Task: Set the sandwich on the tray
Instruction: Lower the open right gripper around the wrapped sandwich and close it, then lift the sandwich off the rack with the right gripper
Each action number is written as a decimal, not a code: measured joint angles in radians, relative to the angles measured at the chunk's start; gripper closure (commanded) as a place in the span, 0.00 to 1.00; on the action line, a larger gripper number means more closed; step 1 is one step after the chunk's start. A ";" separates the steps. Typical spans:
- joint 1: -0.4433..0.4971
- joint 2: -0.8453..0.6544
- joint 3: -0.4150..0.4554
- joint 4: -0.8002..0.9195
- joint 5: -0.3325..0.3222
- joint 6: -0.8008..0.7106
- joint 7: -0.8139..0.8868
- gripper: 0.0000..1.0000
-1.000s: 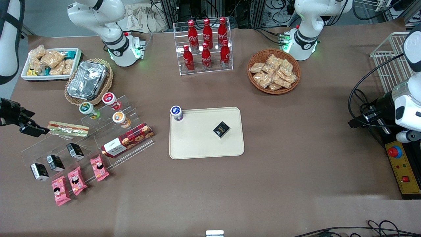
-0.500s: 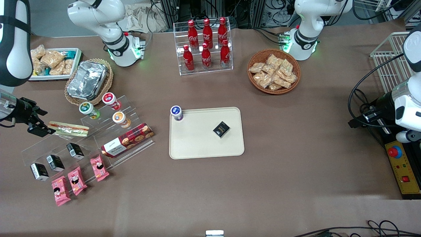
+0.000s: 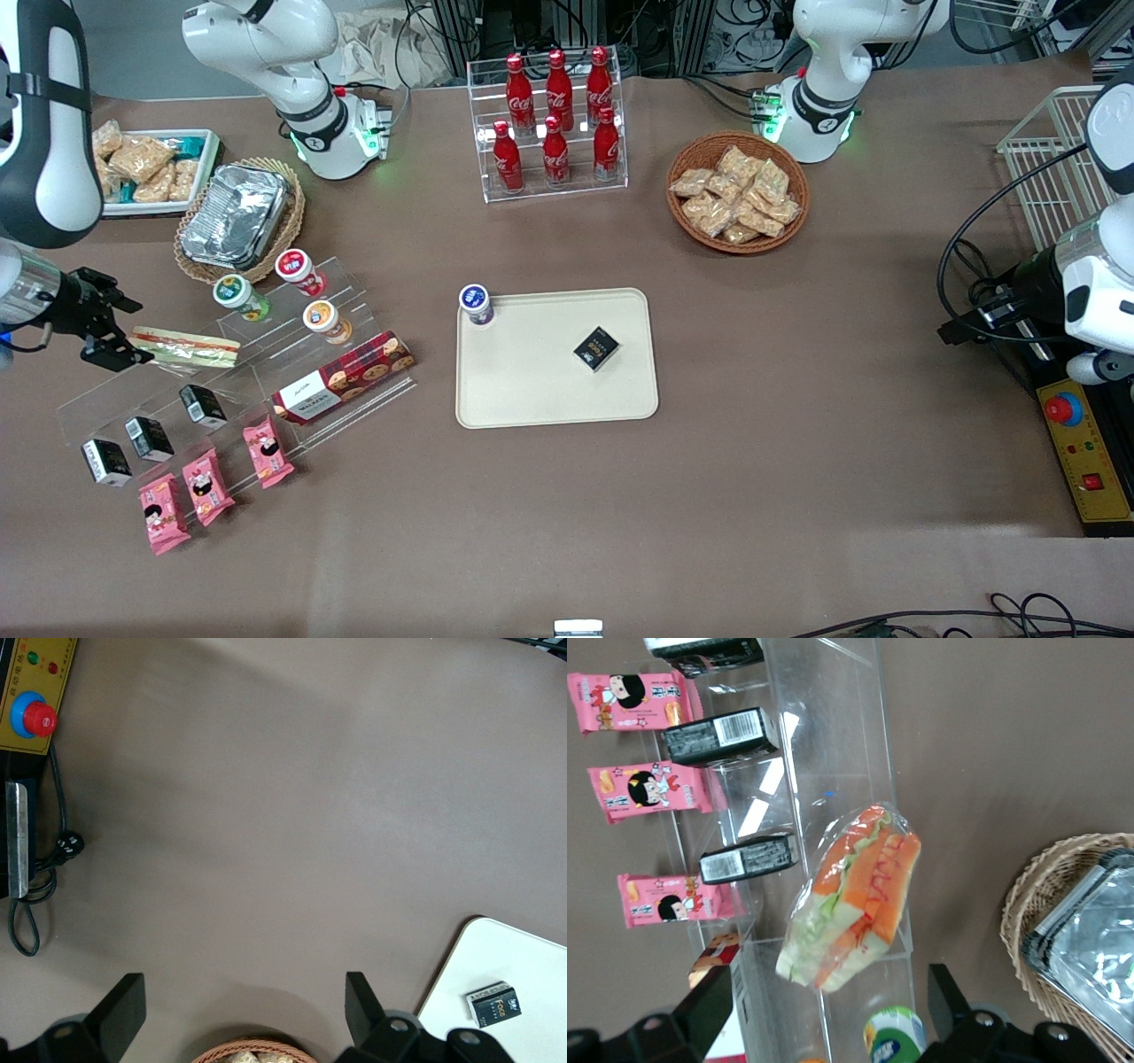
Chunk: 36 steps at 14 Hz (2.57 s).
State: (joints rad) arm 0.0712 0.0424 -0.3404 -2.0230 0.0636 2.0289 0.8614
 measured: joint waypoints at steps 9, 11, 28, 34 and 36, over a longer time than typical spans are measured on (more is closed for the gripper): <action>-0.024 0.049 0.001 -0.036 0.058 0.086 0.006 0.03; -0.025 0.057 0.001 -0.036 0.058 0.098 0.006 0.06; -0.059 0.059 0.011 0.048 0.108 0.058 -0.016 0.78; -0.026 0.062 0.022 0.281 0.109 -0.165 -0.128 0.82; 0.005 0.062 0.043 0.325 0.110 -0.205 -0.136 0.82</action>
State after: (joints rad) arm 0.0759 0.1044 -0.2971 -1.6982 0.1733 1.8243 0.7252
